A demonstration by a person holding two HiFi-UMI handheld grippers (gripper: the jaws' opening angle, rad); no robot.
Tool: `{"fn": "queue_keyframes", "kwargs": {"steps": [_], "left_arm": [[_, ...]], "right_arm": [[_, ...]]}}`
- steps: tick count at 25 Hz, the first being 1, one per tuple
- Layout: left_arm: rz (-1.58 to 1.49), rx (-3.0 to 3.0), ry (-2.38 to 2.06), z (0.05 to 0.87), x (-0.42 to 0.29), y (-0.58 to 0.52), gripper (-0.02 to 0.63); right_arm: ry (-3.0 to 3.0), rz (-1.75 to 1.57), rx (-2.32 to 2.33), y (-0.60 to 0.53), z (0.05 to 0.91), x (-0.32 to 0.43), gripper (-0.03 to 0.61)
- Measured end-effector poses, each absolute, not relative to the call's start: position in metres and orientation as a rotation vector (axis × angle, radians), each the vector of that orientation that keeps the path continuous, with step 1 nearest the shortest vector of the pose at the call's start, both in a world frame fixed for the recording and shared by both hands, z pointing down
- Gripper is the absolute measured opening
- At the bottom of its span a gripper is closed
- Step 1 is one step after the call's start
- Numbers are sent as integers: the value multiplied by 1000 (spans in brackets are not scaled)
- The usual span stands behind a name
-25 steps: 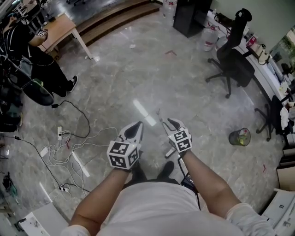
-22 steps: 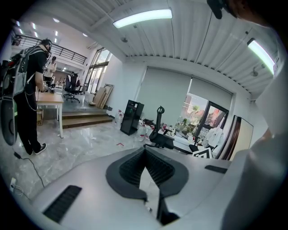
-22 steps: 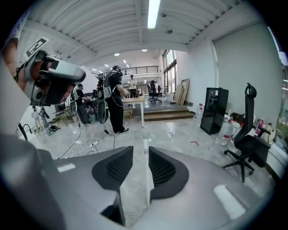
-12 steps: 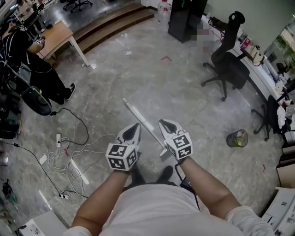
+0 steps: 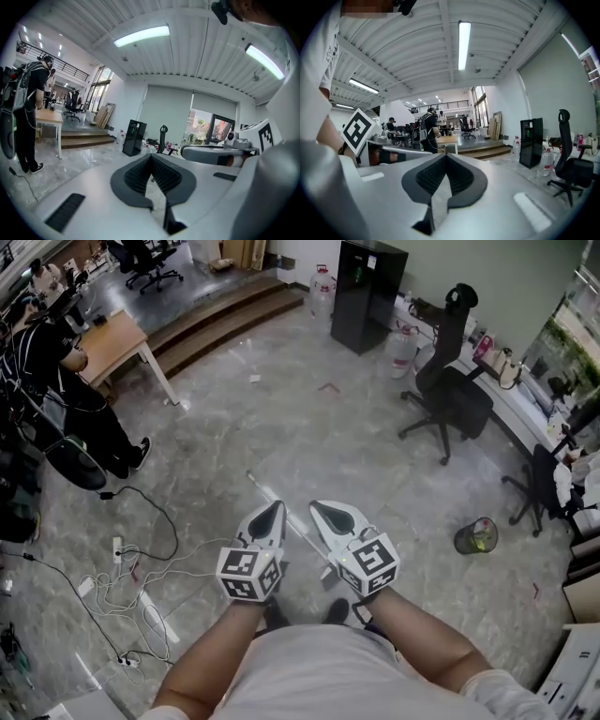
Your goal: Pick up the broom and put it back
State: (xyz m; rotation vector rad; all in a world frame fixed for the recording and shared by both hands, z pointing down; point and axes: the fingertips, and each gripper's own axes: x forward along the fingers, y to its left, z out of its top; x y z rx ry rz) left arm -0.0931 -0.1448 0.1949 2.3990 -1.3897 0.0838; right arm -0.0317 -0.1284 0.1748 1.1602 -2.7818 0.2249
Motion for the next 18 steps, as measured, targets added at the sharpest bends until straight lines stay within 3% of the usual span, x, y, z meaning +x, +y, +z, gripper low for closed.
{"fn": "queue_keyframes", "kwargs": {"steps": [18], "left_arm": [[33, 2462, -1404, 158, -82, -136, 5]], "right_arm": [[-2818, 218, 1211, -112, 141, -26, 2]]}}
